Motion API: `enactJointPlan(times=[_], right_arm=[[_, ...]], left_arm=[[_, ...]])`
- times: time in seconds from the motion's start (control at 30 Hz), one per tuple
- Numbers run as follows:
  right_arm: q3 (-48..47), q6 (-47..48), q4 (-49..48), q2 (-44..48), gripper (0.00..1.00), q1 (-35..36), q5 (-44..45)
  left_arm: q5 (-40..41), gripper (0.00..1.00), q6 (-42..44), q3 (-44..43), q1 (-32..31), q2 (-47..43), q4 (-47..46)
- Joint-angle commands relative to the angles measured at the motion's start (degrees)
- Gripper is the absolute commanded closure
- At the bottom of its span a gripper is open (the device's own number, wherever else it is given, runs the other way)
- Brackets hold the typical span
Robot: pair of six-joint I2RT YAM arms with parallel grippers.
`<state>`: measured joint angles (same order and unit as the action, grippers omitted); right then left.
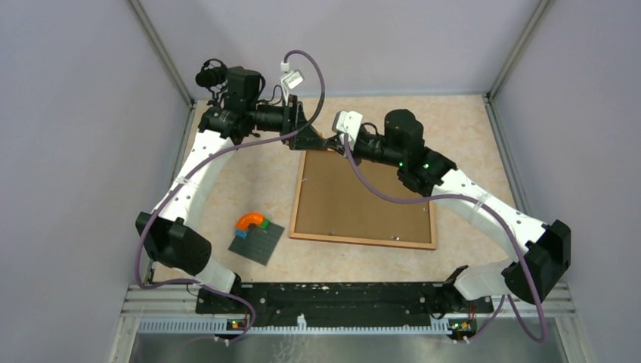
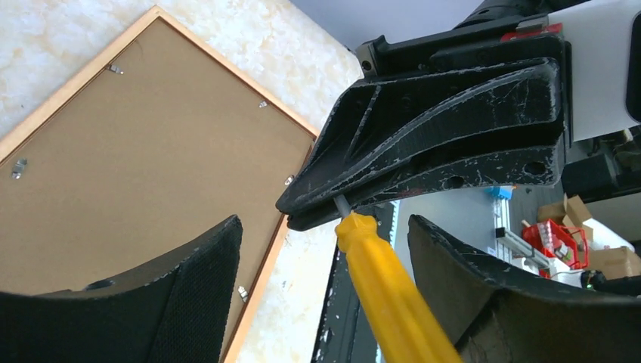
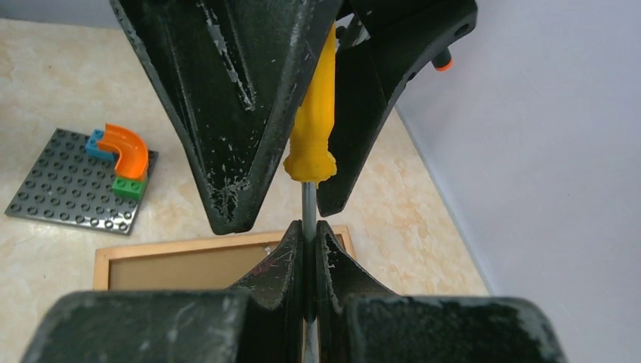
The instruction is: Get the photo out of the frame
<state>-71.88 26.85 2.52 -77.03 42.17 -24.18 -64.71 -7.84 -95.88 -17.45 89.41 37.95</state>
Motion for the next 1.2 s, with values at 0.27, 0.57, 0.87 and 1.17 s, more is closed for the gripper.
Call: enactJointPlan(times=[0.27, 0.57, 0.87, 1.17], right_arm=[[0.5, 5.5, 4.0, 2.1, 1.00, 1.4, -0.4], [0.6, 6.4, 4.3, 1.2, 1.00, 1.8, -0.1], [1.6, 7.4, 5.7, 1.6, 1.00, 1.9, 0.3], [2.8, 7.7, 6.4, 2.5, 1.00, 1.9, 0.8]], left_arm=[[-2.2, 0.50, 1.6, 1.5, -1.4, -0.9, 2.5], [-1.3, 0.68, -2.1, 4.2, -2.0, -1.2, -0.8], [-0.4, 0.64, -7.4, 7.5, -1.8, -2.5, -6.5], [0.9, 0.57, -11.1, 10.9, -1.8, -3.5, -10.9]])
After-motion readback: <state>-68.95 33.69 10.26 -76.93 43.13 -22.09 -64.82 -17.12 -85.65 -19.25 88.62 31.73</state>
